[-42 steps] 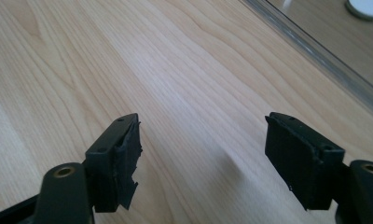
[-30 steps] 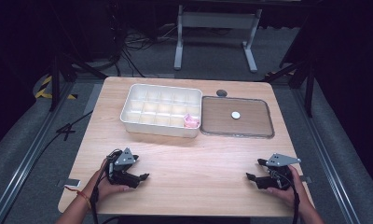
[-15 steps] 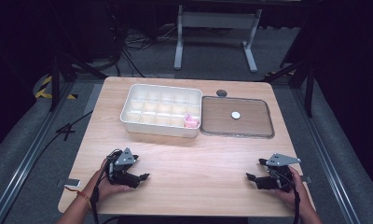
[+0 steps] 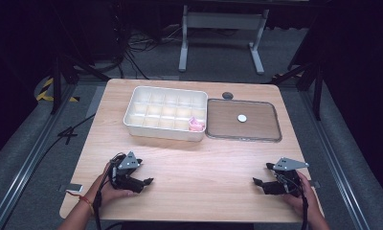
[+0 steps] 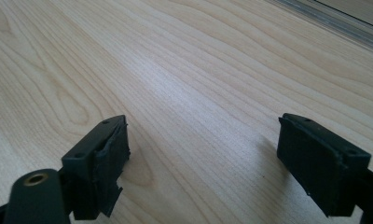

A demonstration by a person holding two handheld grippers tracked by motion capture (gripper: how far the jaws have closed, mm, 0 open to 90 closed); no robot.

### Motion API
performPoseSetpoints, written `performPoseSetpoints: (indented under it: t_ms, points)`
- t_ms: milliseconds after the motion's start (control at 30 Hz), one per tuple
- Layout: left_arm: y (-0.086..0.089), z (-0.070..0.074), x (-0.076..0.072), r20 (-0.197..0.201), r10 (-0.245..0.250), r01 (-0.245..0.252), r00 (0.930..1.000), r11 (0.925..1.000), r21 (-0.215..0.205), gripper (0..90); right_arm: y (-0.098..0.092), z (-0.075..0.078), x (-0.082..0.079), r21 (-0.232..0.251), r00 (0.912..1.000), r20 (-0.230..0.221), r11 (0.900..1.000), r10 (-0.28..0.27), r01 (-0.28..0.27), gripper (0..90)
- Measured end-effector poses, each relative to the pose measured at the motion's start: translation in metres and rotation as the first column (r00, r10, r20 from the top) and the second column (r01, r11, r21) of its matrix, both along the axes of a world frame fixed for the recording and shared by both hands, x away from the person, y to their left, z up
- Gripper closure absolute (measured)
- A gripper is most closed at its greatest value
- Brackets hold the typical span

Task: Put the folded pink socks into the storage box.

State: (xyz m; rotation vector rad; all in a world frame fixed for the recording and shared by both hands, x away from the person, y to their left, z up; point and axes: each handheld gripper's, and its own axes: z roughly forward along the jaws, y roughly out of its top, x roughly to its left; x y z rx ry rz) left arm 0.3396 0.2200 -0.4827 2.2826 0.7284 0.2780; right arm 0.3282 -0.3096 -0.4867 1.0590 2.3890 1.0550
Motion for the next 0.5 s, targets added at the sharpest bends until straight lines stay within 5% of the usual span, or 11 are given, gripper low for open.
performPoseSetpoints:
  t_ms: [500]
  points:
    - [-0.0003,0.0001,0.0003,-0.007,-0.001,0.001,1.0000,1.0000,-0.002,15.8,-0.0002,0.0000,-0.0003,0.000,1.0000,0.000,1.000,-0.001,0.001,16.9]
